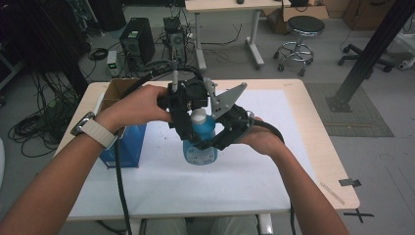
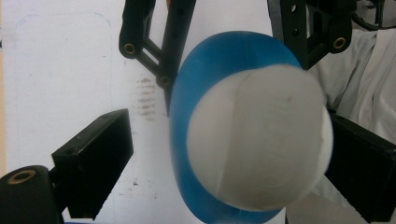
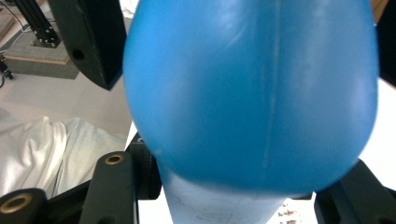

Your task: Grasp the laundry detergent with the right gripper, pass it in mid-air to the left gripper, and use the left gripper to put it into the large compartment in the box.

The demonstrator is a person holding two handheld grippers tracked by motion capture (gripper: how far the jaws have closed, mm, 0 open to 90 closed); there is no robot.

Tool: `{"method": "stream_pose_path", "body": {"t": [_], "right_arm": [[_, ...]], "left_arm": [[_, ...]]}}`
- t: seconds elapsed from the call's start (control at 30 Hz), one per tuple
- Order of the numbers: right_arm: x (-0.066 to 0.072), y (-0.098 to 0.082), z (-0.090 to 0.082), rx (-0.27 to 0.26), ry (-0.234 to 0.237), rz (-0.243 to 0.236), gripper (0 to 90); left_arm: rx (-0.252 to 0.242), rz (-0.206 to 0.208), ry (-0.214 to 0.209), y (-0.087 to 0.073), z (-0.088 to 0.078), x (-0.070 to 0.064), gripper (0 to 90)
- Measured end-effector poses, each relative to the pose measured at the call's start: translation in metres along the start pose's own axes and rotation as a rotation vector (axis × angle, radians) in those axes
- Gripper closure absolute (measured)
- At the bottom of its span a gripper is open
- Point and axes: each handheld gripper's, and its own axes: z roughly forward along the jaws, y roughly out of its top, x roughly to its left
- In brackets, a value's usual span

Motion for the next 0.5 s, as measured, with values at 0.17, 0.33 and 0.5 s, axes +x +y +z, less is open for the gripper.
{"method": "stream_pose_path", "body": {"t": [0.17,0.33,0.5], "right_arm": [[0.0004,0.0003,-0.0014,0.005,0.001,0.004,44.4],[0.0005,0.0002,-0.0015,0.006,0.003,0.005,44.4],[0.0001,0.0008,-0.0006,0.001,0.001,-0.002,44.4]], "left_arm": [[0.002,0.007,-0.002,0.001,0.0008,0.0003,12.9],[0.004,0.02,-0.005,0.0017,0.0008,0.0002,17.7],[0.001,0.014,-0.005,0.0016,0.0012,-0.0004,18.7]]}}
